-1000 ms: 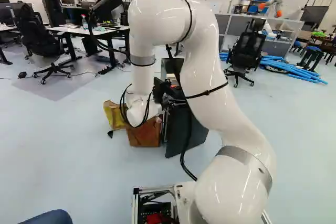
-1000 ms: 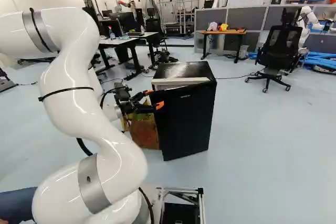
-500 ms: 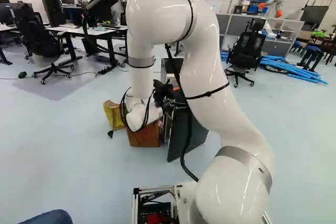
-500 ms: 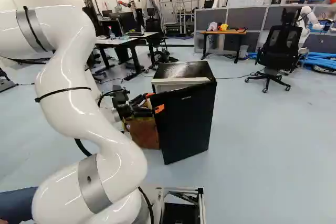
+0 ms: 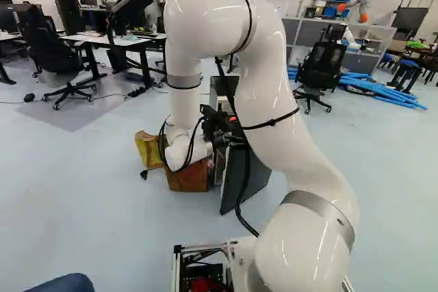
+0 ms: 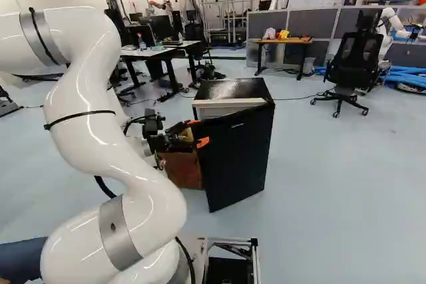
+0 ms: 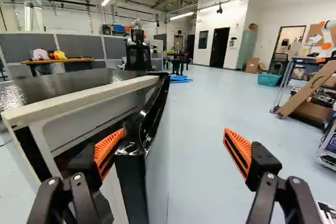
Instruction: Grab a drink from the fridge
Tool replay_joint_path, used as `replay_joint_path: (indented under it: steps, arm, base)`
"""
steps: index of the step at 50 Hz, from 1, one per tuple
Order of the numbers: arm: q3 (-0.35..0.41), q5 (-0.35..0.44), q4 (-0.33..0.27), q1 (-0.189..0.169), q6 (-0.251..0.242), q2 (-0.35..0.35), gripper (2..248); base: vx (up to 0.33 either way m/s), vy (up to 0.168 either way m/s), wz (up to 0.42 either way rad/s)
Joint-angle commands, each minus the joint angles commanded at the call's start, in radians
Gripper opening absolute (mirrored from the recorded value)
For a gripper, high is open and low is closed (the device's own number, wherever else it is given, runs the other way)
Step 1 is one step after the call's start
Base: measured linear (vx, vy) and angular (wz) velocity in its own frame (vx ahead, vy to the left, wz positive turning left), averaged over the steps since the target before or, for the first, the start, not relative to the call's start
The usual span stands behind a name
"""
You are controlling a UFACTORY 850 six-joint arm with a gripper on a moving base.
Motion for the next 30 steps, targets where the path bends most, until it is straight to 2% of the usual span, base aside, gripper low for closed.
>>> replay_joint_path:
  steps: [30]
  arm:
    - [0.000, 0.000, 0.176, 0.000, 0.000, 0.000, 247]
  base:
    - [0.000, 0.000, 0.000]
